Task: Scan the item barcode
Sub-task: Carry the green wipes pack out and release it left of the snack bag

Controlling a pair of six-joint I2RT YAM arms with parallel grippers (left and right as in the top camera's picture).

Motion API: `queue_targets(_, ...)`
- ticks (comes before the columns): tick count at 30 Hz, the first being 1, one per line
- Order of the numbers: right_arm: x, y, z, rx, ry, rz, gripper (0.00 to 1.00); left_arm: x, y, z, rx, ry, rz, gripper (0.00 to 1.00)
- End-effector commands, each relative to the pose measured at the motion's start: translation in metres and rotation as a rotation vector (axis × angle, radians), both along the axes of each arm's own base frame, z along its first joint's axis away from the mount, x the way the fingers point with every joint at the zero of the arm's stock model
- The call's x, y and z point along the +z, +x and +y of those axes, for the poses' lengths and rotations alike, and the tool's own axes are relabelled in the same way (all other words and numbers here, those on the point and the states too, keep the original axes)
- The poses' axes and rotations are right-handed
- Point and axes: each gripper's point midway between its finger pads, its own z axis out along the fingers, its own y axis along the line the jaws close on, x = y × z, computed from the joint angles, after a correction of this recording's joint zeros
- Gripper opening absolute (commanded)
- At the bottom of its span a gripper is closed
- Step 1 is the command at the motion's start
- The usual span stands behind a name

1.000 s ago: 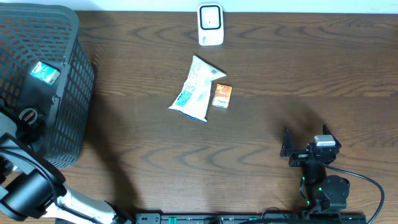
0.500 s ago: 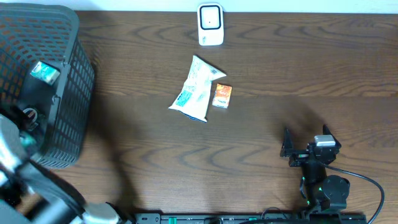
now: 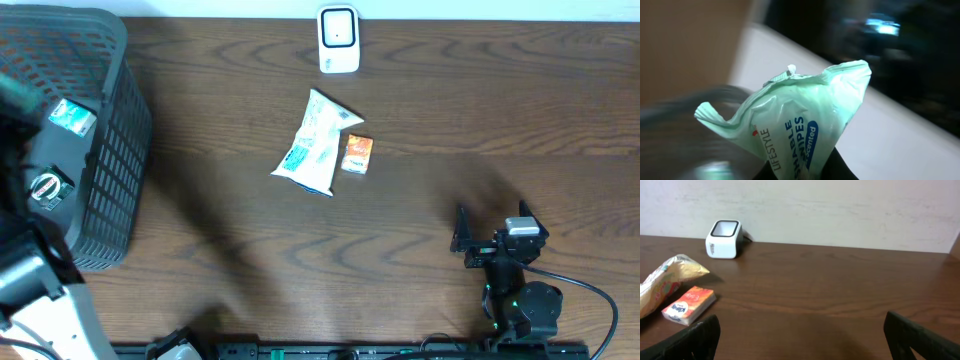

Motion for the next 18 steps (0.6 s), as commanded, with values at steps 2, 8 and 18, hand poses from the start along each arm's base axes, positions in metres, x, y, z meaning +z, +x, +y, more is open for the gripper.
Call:
queue_targets(2, 0.000, 0.000, 0.000, -0.004, 0.010, 0.001, 0.99, -0.002, 0.031, -0.107, -0.398, -0.154, -0.009, 0.08)
queue_targets(8, 0.000, 0.000, 0.000, -0.004, 0.010, 0.001, 0.99, -0.063, 0.074, -0.215, -0.714, -0.037, 0.181, 0.07)
queue_targets(18, 0.000, 0.000, 0.000, -0.004, 0.010, 0.001, 0.99, -0.240, 0.145, -0.262, -0.768, 0.093, 0.594, 0.13)
